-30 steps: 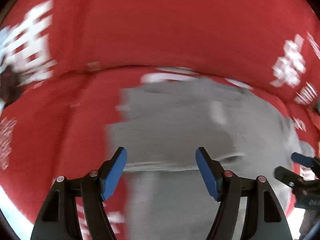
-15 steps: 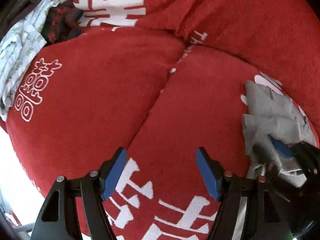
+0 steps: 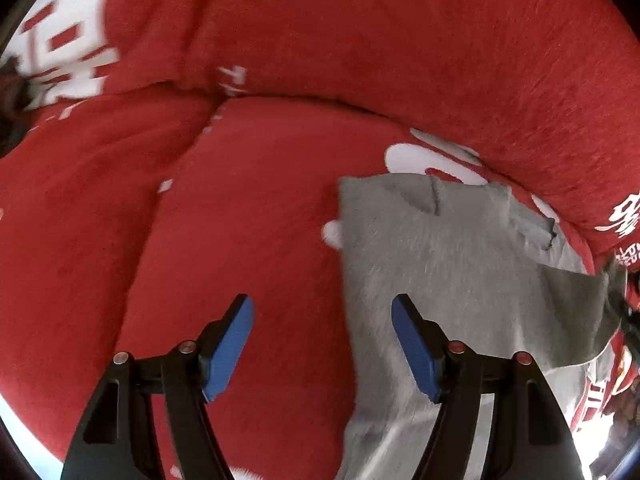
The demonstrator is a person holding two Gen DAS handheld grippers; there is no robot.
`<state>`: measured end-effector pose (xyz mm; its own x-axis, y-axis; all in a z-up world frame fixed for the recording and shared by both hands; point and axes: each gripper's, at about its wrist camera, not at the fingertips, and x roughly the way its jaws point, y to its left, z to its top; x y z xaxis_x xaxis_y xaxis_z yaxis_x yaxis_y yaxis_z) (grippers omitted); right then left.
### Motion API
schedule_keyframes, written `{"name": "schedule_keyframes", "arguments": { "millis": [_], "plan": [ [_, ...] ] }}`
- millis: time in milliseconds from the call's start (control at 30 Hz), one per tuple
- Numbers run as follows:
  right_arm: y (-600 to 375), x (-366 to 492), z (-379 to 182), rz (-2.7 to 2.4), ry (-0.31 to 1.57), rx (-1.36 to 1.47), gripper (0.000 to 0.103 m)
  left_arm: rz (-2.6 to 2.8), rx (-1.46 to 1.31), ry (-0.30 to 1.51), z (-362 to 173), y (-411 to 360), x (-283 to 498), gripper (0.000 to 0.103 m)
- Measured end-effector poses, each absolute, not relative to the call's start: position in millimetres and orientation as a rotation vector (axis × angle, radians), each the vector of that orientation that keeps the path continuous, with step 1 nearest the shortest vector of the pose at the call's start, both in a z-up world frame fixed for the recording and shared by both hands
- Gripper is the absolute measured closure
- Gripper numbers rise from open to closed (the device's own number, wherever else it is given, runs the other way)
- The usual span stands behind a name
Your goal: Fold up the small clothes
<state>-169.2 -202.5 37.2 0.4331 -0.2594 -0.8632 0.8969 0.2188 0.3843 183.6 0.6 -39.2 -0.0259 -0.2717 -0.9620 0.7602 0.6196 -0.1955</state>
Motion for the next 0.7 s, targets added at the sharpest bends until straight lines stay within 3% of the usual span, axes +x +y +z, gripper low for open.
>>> {"name": "schedule_keyframes", "arguments": {
  "millis": [67,133,167,267,300,333,367,433,467,700],
  "plan": [
    [-213,-205,18,-0.951,0.733,1.17,0.084,-0.875,0.484,1.394,-50,-16,182,0.031],
    [-215,-235,1,-0.983,0.715,1.296,0.065,-0.859,0.516,1.4,-58,-25,181,0.031],
    [-212,-251,-6,-0.988,0.686,1.358,0.048,-0.855,0.53,1.384,-58,-30,179,0.031],
    [-203,-266,-15,-0.964,0.623,1.452,0.045,-0.851,0.54,1.387,-58,-39,177,0.032],
    [-202,-267,-19,-0.965,0.614,1.478,0.045,-0.849,0.538,1.383,-57,-41,176,0.036],
    [-202,-265,-21,-0.966,0.604,1.496,0.045,-0.867,0.533,1.379,-56,-44,174,0.055],
    [-199,-262,-24,-0.976,0.588,1.508,0.049,-0.889,0.533,1.378,-55,-47,171,0.068],
    [-207,-258,-26,-0.991,0.621,1.51,0.087,-0.89,0.57,1.352,-51,-52,165,0.072],
    [-209,-255,-26,-0.99,0.645,1.511,0.096,-0.896,0.578,1.345,-50,-54,163,0.078],
    [-196,-266,-26,-1.099,0.696,1.501,0.091,-0.913,0.575,1.348,-50,-51,172,0.078]
  ]
}}
